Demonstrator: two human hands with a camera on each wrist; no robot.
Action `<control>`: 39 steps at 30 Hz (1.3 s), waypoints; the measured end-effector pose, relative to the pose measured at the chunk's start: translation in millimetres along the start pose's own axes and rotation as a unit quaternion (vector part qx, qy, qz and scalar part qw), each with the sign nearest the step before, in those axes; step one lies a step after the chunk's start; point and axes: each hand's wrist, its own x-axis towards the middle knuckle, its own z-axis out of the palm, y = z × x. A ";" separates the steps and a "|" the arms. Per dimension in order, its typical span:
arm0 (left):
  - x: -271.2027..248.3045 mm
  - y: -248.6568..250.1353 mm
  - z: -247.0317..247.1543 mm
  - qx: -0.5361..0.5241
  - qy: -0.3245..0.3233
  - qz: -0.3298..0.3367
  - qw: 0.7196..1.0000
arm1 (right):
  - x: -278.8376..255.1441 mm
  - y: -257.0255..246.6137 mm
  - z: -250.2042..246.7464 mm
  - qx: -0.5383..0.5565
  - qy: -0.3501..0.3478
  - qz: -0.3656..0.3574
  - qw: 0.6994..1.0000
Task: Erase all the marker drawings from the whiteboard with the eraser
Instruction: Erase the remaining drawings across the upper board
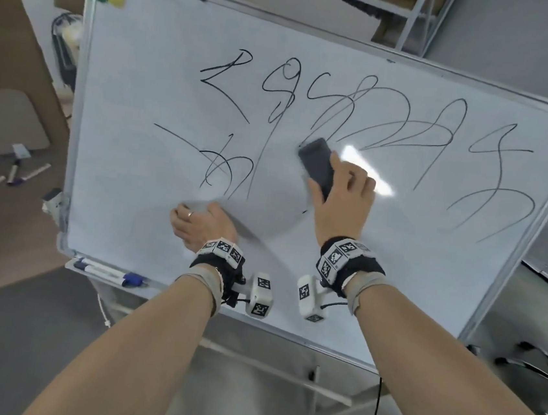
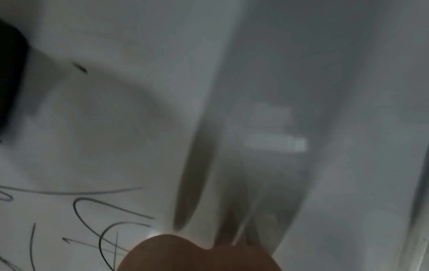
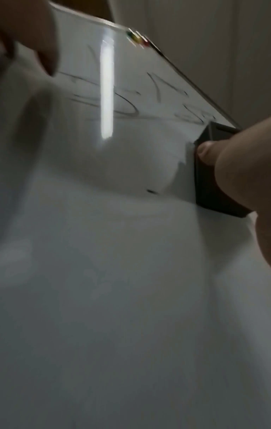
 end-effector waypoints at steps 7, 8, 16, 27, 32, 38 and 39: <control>39.4 -15.2 -15.8 0.017 0.027 -0.026 0.999 | -22.2 -36.7 21.6 0.023 -0.160 -0.193 0.968; 39.5 -15.0 -14.9 0.015 0.028 -0.029 0.999 | -22.7 -31.5 18.8 0.012 -0.154 -0.199 0.968; -0.9 -7.1 5.9 0.016 0.005 -0.012 1.000 | -8.2 16.7 -14.8 -0.029 -0.016 -0.041 0.999; 37.8 -19.7 -22.7 0.011 0.028 -0.024 0.999 | -32.8 -31.8 17.8 0.029 -0.155 -0.192 0.969; 15.5 -18.2 -8.6 0.003 0.053 -0.053 0.997 | -33.9 -1.2 -4.2 -0.014 -0.156 -0.169 0.973; -2.1 -11.5 7.2 0.008 0.015 -0.052 0.999 | -38.6 43.3 -29.0 -0.041 -0.122 -0.129 0.983; 1.1 -11.2 4.9 0.010 0.010 -0.056 0.998 | -37.7 40.0 -26.6 -0.035 -0.121 -0.133 0.983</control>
